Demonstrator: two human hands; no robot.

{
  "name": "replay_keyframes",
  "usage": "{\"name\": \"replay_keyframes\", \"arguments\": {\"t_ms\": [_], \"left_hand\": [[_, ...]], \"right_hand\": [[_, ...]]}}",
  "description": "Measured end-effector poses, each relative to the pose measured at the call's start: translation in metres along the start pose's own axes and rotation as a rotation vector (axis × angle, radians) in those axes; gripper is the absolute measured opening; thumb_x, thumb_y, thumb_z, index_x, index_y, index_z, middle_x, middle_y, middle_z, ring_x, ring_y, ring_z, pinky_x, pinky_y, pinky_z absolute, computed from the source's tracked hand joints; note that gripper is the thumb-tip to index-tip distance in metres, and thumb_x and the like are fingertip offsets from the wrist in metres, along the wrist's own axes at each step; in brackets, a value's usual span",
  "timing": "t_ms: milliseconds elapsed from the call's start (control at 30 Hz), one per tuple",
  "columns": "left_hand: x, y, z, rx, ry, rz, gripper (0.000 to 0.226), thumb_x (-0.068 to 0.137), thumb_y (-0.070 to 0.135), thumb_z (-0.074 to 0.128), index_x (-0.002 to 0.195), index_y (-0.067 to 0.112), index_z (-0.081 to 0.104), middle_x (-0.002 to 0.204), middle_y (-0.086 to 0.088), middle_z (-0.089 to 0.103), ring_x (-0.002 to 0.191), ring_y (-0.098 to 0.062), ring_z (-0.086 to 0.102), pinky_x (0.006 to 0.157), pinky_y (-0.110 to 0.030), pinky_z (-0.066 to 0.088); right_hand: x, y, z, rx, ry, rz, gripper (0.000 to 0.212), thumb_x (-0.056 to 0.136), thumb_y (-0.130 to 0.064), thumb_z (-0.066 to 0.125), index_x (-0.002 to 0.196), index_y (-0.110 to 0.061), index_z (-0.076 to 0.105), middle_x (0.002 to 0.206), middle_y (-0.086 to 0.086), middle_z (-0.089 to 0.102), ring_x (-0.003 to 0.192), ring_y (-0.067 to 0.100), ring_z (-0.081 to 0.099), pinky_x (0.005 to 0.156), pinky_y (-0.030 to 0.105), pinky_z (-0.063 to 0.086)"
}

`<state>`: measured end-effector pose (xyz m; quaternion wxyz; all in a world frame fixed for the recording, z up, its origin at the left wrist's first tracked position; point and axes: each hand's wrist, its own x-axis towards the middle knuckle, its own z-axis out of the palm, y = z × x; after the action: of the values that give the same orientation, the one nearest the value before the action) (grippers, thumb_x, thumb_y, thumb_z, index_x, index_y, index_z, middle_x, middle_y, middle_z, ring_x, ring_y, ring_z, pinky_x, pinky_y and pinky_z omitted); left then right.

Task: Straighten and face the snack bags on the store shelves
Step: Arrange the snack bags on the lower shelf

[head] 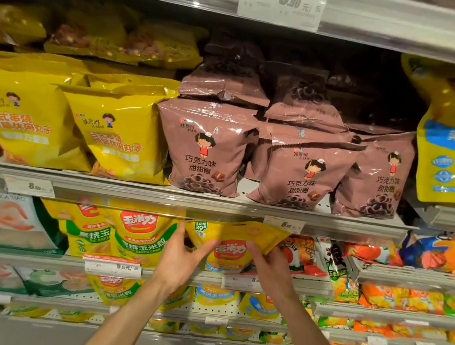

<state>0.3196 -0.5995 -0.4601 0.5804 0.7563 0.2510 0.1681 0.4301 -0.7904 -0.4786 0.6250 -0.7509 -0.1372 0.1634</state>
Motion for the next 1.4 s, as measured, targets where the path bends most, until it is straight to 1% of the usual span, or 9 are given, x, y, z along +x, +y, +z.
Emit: {"name": "replay_keyframes", "arguments": {"t_ms": [133, 300, 433, 633, 800, 967, 1133, 1233, 1400], "left_hand": [[0.005, -0.007, 0.007, 0.031, -0.045, -0.038, 0.053, 0.079, 0.058, 0.076, 0.106, 0.019, 0.050, 0.075, 0.025, 0.068, 0.074, 0.014, 0.063, 0.061, -0.006, 0.046], [0.010, -0.009, 0.011, 0.095, -0.023, -0.040, 0.047, 0.080, 0.063, 0.070, 0.094, 0.024, 0.047, 0.081, 0.011, 0.060, 0.070, 0.005, 0.061, 0.059, -0.007, 0.044], [0.016, -0.013, 0.011, 0.156, -0.041, -0.088, 0.054, 0.074, 0.074, 0.063, 0.084, 0.026, 0.038, 0.078, 0.001, 0.051, 0.069, -0.010, 0.045, 0.061, -0.020, 0.041], [0.020, -0.012, 0.015, 0.145, 0.005, -0.072, 0.054, 0.074, 0.073, 0.062, 0.084, 0.023, 0.042, 0.067, 0.011, 0.044, 0.056, 0.005, 0.053, 0.050, -0.013, 0.040], [0.027, -0.012, 0.017, 0.147, 0.011, -0.112, 0.068, 0.080, 0.071, 0.064, 0.104, 0.008, 0.053, 0.088, -0.006, 0.065, 0.108, -0.038, 0.063, 0.067, -0.033, 0.049], [0.028, -0.003, 0.013, 0.087, 0.012, -0.157, 0.067, 0.076, 0.071, 0.068, 0.104, 0.013, 0.048, 0.081, 0.009, 0.059, 0.074, -0.010, 0.060, 0.063, -0.023, 0.044], [0.012, -0.020, 0.011, -0.037, -0.016, -0.112, 0.093, 0.070, 0.067, 0.077, 0.141, 0.020, 0.040, 0.126, 0.009, 0.059, 0.120, -0.010, 0.055, 0.106, -0.031, 0.046], [0.006, -0.023, 0.011, -0.022, -0.033, -0.072, 0.094, 0.076, 0.063, 0.075, 0.153, 0.028, 0.031, 0.133, 0.018, 0.052, 0.127, -0.004, 0.048, 0.104, -0.022, 0.038], [0.014, -0.018, 0.014, 0.024, -0.048, -0.052, 0.075, 0.093, 0.045, 0.069, 0.155, 0.024, 0.031, 0.141, 0.010, 0.049, 0.133, -0.007, 0.044, 0.113, -0.030, 0.038]], "right_hand": [[0.000, 0.001, 0.007, -0.005, 0.018, 0.013, 0.040, 0.088, -0.053, 0.063, 0.123, -0.034, 0.064, 0.114, -0.019, 0.072, 0.103, -0.009, 0.066, 0.081, 0.008, 0.052], [0.004, 0.003, 0.011, -0.017, 0.014, 0.029, 0.048, 0.092, -0.052, 0.062, 0.131, -0.024, 0.064, 0.123, -0.010, 0.071, 0.116, 0.010, 0.065, 0.103, 0.033, 0.051], [0.006, 0.011, 0.016, -0.006, 0.022, 0.065, 0.040, 0.097, -0.045, 0.062, 0.131, -0.025, 0.064, 0.120, -0.015, 0.070, 0.117, 0.009, 0.065, 0.100, 0.027, 0.051], [0.011, 0.009, 0.027, -0.001, 0.067, 0.107, 0.040, 0.097, -0.050, 0.061, 0.133, -0.031, 0.059, 0.108, -0.029, 0.064, 0.096, -0.013, 0.059, 0.067, -0.002, 0.045], [0.014, 0.005, 0.029, -0.003, 0.067, 0.135, 0.044, 0.097, -0.054, 0.059, 0.135, -0.031, 0.058, 0.110, -0.022, 0.065, 0.098, -0.004, 0.060, 0.078, 0.011, 0.047], [0.019, -0.001, 0.026, 0.003, 0.088, 0.136, 0.029, 0.097, -0.051, 0.061, 0.119, -0.033, 0.064, 0.111, -0.014, 0.070, 0.107, 0.010, 0.065, 0.092, 0.029, 0.051], [0.009, 0.004, 0.015, -0.015, 0.070, 0.088, 0.022, 0.093, -0.048, 0.068, 0.107, -0.030, 0.064, 0.105, -0.011, 0.074, 0.092, -0.003, 0.070, 0.073, 0.012, 0.053], [0.008, 0.009, 0.014, -0.051, 0.038, 0.071, 0.031, 0.091, -0.042, 0.074, 0.115, -0.033, 0.056, 0.111, -0.010, 0.073, 0.093, -0.002, 0.070, 0.075, 0.014, 0.055], [0.016, 0.016, 0.017, -0.083, 0.029, 0.093, 0.046, 0.092, -0.037, 0.075, 0.126, -0.021, 0.048, 0.119, 0.001, 0.069, 0.107, 0.018, 0.069, 0.096, 0.044, 0.056]]}}
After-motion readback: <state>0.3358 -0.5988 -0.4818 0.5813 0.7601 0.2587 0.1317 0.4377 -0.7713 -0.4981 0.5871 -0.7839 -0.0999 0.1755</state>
